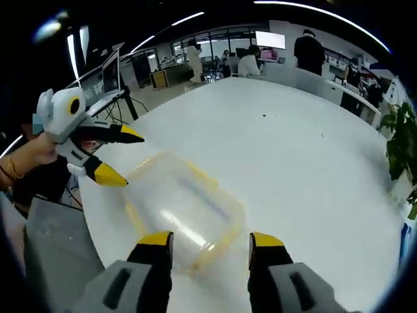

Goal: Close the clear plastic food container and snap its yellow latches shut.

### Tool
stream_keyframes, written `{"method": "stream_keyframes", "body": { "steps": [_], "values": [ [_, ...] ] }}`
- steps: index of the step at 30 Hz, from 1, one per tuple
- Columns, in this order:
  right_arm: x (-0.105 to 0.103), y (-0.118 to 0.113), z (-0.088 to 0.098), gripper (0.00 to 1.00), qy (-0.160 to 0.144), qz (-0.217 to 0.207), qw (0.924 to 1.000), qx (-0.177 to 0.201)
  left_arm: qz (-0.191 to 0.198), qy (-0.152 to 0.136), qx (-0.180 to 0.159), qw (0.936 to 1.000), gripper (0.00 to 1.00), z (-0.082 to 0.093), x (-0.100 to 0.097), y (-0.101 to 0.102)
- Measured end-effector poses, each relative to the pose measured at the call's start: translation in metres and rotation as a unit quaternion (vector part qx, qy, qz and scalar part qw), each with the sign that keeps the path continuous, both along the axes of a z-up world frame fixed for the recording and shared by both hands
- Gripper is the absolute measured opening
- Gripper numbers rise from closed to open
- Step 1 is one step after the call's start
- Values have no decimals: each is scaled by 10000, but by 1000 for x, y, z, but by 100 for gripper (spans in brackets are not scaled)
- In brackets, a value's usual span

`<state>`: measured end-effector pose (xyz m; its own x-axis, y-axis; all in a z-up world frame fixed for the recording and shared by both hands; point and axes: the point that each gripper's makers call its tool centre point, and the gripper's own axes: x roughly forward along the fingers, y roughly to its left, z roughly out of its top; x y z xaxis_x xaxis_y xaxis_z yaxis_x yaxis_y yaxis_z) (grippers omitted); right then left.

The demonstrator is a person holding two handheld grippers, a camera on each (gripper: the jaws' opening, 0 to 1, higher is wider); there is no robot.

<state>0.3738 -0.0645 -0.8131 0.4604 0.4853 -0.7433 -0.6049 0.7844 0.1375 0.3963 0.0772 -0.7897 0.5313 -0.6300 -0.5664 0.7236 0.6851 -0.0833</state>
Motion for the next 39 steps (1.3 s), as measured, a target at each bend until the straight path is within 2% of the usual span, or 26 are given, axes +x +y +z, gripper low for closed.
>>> {"method": "stream_keyframes", "body": {
  "steps": [1,4,7,9,14,16,20,26,30,33,39],
  "values": [
    [-1,0,-1,44,15,-46,10000,40,17,23,-103,9999,52,2,-1,-2],
    [-4,0,-2,44,89,-215,9995,228,-34,12,77,10000,53,-4,-3,-1],
    [-6,-1,-5,43,145,-269,9991,300,-49,105,35,9999,53,-8,-5,-3],
    [-6,2,-6,42,221,-444,9975,513,-65,131,21,9999,53,-9,-7,-4],
    [-8,6,-6,40,324,-513,9956,718,-44,236,93,9997,50,-17,-9,-5],
    [-8,10,-6,37,336,-479,9953,772,35,276,23,9996,50,-17,-9,-5],
    [-6,14,-6,37,325,-369,9958,767,143,348,-127,9992,45,-18,-8,-6],
    [-1,19,-6,36,403,-292,9958,773,414,416,-306,9978,43,-19,-3,2],
    [4,24,-6,36,428,-237,9956,798,677,506,-449,9954,40,-21,3,9],
    [12,29,-6,36,438,-164,9962,740,978,721,-580,9909,37,-23,9,15],
    [27,35,-6,36,433,-123,9964,723,1044,676,-507,9909,37,-23,21,20]
  ]
}}
